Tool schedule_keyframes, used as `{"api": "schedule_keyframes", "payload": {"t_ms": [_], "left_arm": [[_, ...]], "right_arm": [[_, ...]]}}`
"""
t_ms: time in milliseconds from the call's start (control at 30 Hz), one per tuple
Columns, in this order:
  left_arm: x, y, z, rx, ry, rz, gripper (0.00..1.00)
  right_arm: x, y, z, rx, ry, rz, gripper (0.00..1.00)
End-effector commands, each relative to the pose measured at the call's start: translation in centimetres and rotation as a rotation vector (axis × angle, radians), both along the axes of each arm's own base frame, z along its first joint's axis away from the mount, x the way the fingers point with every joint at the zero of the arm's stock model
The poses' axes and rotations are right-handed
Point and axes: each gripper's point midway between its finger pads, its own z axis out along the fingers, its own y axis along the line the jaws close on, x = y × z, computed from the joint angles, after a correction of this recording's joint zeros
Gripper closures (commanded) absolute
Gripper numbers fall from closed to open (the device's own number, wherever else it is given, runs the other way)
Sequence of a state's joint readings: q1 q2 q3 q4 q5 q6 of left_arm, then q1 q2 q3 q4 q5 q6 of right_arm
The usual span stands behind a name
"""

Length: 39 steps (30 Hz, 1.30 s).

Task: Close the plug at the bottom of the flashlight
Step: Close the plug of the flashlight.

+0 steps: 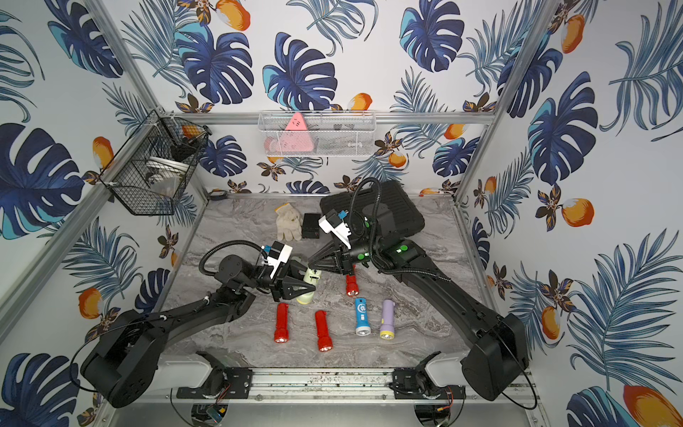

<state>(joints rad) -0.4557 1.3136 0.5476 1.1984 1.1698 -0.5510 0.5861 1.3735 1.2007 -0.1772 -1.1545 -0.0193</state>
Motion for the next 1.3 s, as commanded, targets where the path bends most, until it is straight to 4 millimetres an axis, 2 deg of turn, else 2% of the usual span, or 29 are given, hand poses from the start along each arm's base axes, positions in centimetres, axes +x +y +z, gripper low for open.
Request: {"api": "schedule_keyframes", "payload": {"t_ms": [0,200,333,433,533,600,667,933,1267], "left_arm": [[0.2,0.5,3.6,-0.091,-0.15,0.065,1.0],[-0.2,0.5,3.3,-0.084,-0.135,0.043,1.0],[-0.6,0.5,3.0,-0.092,-0.11,0.01,1.0],[-0.8,0.5,2.4,-0.085,-0.093,-0.005,1.0],[-0.9,0.5,2.0,-0.071,-0.093,0.001,1.0],[-1.0,0.4,1.6,-0.056,-0.092,0.002,1.0],[-1.1,0.3,1.2,-0.043,-0.088,0.003,1.0],[-1.5,0.3,1.8,-0.085,-0.074,-0.038,1.0],[-1.5,0.3,2.0,-0.092,-0.072,-0.043,1.0]], "right_arm": [[-0.2,-0.3,-2.9,-0.101,0.074,-0.028,0.77],[1.0,-0.4,-1.9,-0.097,0.03,-0.112,0.78],[1.6,-0.5,0.1,-0.075,-0.026,-0.156,0.76],[2.1,-0.7,1.6,-0.067,-0.069,-0.197,0.7],[1.8,-1.1,2.7,-0.051,-0.1,-0.211,0.52],[1.5,-1.3,2.8,-0.046,-0.112,-0.21,0.29],[1.1,-1.5,2.8,-0.04,-0.116,-0.207,0.22],[-0.3,-1.3,1.9,-0.047,-0.07,-0.109,0.24],[-0.7,-0.9,0.8,-0.05,-0.053,-0.094,0.29]]}}
